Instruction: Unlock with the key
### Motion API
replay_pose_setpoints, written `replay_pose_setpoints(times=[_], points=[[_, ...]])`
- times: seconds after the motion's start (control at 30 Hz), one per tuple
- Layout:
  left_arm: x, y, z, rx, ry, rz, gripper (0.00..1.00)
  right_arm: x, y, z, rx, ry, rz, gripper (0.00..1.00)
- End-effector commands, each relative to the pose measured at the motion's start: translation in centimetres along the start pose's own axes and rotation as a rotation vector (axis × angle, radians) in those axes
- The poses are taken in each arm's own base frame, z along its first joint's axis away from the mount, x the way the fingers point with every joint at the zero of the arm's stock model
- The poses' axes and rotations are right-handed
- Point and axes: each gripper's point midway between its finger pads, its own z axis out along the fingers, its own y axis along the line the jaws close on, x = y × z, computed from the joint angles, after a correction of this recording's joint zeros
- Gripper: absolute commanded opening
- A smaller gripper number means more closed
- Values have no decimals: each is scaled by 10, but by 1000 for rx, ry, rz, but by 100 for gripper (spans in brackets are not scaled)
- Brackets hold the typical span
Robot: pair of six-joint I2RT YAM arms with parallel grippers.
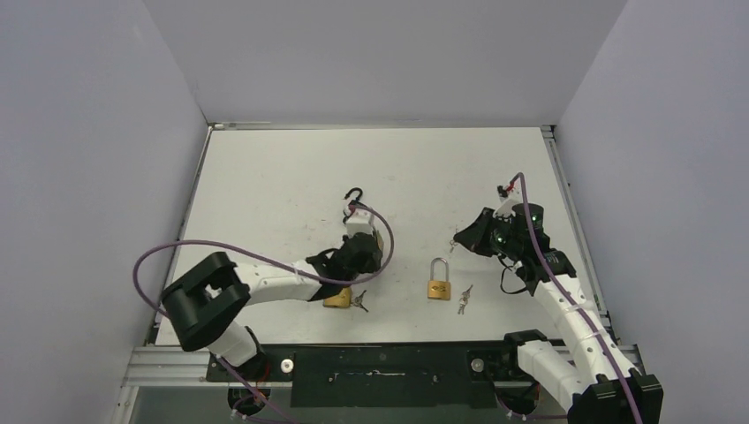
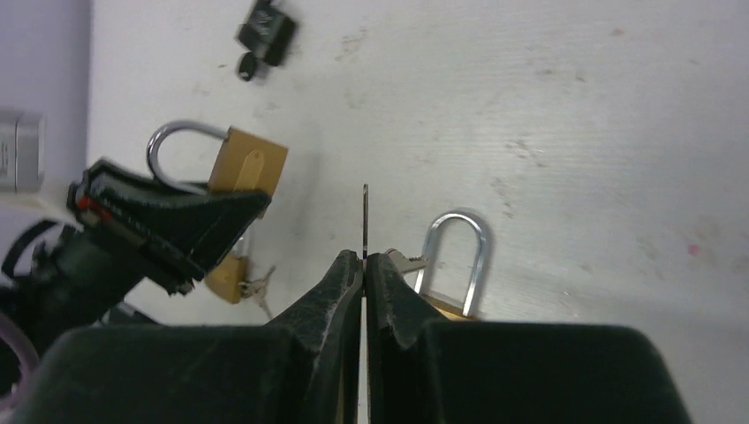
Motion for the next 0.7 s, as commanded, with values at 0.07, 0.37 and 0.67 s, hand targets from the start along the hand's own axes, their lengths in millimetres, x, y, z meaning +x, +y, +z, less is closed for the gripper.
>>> replay_pose_setpoints(times=[0.07,0.37,0.67], points=[[-159,-71,-73,626,-99,-177,0,-32,119,-40,-610,-89,-186,0],[-242,-111,-200,1189,18,-239,0,-27,223,-88,-1003,-64,-186,0],[-273,-115,-272,1427,30,-222,0,-36,257,-125,-1130,-89,-255,0]])
